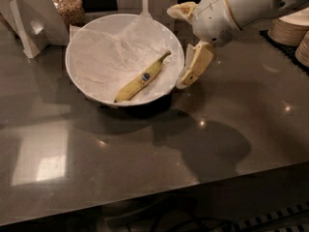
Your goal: Pick banana from white bowl
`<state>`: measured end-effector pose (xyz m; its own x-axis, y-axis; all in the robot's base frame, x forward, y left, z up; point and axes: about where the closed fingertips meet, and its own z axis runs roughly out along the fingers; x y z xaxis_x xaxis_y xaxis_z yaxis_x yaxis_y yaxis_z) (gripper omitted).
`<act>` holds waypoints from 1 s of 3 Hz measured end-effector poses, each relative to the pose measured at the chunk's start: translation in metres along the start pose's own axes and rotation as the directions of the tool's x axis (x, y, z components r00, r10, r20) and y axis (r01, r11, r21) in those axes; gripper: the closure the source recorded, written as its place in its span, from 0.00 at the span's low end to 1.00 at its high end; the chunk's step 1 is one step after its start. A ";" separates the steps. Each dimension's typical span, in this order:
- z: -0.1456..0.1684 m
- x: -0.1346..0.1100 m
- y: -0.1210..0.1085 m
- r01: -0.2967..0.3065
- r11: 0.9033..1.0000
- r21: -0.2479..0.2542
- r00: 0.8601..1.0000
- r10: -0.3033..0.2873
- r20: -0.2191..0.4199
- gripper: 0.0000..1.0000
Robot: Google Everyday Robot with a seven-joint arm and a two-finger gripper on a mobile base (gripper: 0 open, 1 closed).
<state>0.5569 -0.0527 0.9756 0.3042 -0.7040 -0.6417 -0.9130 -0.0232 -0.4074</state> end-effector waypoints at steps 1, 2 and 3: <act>0.023 -0.003 -0.005 0.048 0.999 -0.023 0.998 -0.048 0.027 0.07; 0.045 -0.007 -0.007 0.099 0.994 -0.052 0.994 -0.097 0.047 0.25; 0.064 -0.008 -0.008 0.127 0.989 -0.079 0.991 -0.123 0.058 0.48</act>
Offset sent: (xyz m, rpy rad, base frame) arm 0.0269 0.0553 -0.0344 -0.0112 -0.0493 0.1808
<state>0.5791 -0.0018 0.9421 0.4293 -0.6537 -0.6232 -0.8855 -0.1688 -0.4330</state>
